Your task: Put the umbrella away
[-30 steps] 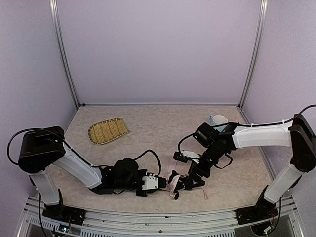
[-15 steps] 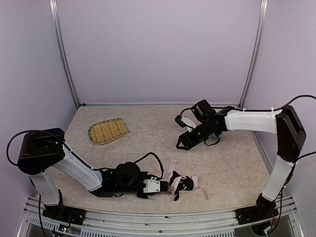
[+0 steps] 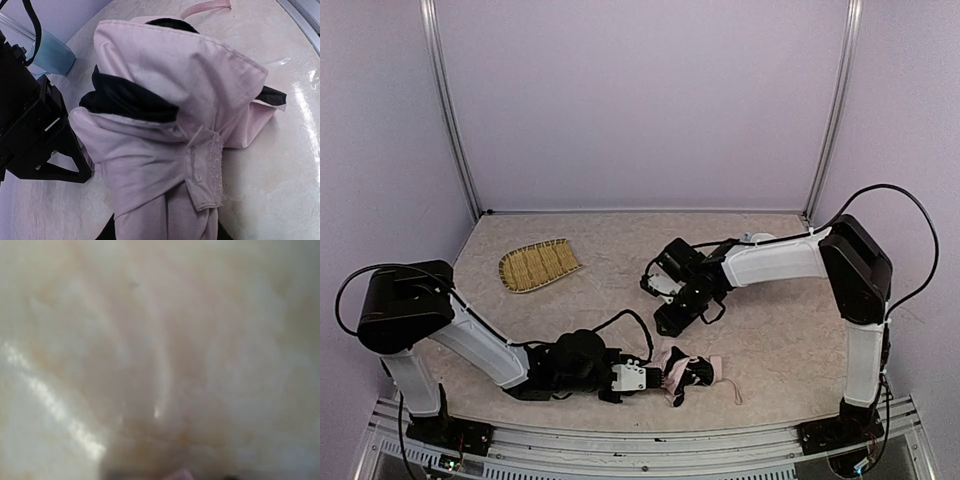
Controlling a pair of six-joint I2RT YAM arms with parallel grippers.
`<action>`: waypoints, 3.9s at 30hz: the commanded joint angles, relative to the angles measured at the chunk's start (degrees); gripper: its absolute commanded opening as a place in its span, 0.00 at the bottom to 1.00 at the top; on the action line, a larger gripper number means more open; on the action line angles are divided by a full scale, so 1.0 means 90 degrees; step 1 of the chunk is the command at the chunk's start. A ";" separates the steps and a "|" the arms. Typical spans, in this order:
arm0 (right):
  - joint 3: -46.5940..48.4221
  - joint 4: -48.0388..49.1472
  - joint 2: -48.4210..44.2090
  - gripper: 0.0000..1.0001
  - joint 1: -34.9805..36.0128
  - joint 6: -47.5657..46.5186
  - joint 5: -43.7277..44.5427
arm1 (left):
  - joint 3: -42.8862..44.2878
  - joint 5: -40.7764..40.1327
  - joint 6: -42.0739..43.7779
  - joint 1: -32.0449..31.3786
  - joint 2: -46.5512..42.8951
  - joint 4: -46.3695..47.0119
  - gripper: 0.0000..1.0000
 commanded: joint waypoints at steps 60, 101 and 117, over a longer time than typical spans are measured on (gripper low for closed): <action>-0.2848 0.3881 -0.2823 0.00 0.0672 -0.0519 -0.5544 | 0.1678 0.4715 -0.4958 0.2595 0.1539 -0.1429 0.00; -0.3069 0.1884 -0.0789 0.06 0.0674 -0.0887 -0.2232 | 0.2500 0.3844 -0.4088 0.3630 0.1958 -0.3351 0.00; -0.3207 0.2214 -0.1744 0.21 0.0610 -0.1034 -0.2579 | 0.2393 0.3731 -0.3680 0.3403 0.1860 -0.3543 0.00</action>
